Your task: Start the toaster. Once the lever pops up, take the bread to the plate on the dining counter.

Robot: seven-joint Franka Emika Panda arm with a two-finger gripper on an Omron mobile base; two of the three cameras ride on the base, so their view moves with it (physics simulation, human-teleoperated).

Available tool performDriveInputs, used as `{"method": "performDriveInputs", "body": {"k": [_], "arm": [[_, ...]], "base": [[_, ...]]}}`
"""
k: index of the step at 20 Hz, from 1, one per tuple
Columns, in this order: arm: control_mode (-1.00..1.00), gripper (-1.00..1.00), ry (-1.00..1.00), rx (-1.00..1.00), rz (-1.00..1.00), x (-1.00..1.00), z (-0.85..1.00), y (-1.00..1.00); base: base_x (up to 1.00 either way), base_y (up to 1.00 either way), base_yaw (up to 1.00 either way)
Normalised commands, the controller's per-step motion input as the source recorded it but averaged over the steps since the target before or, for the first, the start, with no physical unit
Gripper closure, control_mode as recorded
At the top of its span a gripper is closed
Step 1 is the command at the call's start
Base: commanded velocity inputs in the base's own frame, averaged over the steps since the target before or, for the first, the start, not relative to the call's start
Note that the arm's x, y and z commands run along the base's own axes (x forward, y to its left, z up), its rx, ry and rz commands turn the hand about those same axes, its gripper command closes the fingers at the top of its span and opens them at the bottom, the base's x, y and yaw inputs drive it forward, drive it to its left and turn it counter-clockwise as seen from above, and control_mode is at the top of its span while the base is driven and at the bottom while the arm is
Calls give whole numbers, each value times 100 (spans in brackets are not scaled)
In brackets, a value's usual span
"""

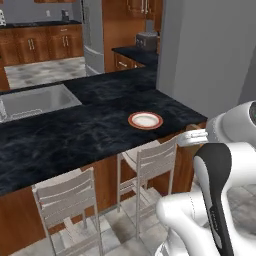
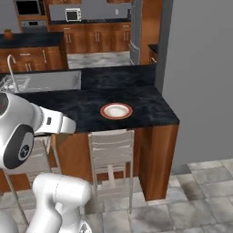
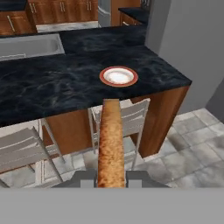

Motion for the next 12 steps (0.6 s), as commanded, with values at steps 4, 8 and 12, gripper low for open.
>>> {"method": "performDriveInputs", "body": {"k": [4, 8, 12], "arm": [[100, 100, 0, 0, 0, 0, 0, 0], [100, 100, 0, 0, 0, 0, 0, 0], [100, 100, 0, 0, 0, 0, 0, 0]], "base": [[81, -55, 40], [67, -26, 25], [63, -29, 26]]}}
